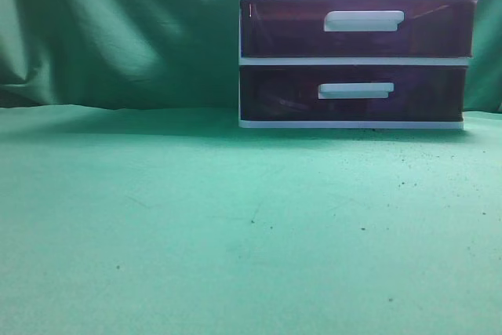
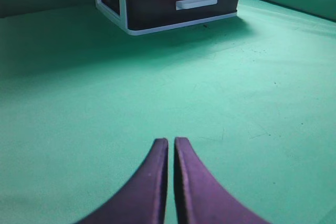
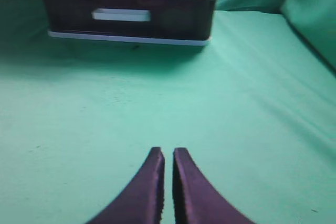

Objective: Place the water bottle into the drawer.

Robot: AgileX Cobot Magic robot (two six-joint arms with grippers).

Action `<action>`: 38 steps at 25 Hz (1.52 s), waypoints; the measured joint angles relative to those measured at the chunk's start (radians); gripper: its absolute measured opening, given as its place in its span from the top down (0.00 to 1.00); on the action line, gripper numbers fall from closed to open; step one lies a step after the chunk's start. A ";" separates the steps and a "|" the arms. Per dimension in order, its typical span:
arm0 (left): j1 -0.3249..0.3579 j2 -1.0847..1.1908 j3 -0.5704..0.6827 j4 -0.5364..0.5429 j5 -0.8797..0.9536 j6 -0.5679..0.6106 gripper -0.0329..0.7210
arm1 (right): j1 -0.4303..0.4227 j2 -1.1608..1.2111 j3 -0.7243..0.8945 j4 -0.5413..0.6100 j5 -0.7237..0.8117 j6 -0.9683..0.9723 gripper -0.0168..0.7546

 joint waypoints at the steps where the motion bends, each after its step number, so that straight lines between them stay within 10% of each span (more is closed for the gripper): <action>1: 0.000 0.000 0.000 0.000 0.000 0.000 0.96 | -0.019 0.000 0.000 -0.002 0.000 0.000 0.92; 32: 0.001 0.000 0.000 0.000 0.000 0.000 0.96 | -0.076 0.000 0.000 -0.008 0.004 0.051 0.92; 38: 0.174 0.000 0.000 0.007 0.000 0.000 0.96 | -0.076 0.000 0.000 -0.008 0.004 0.051 0.92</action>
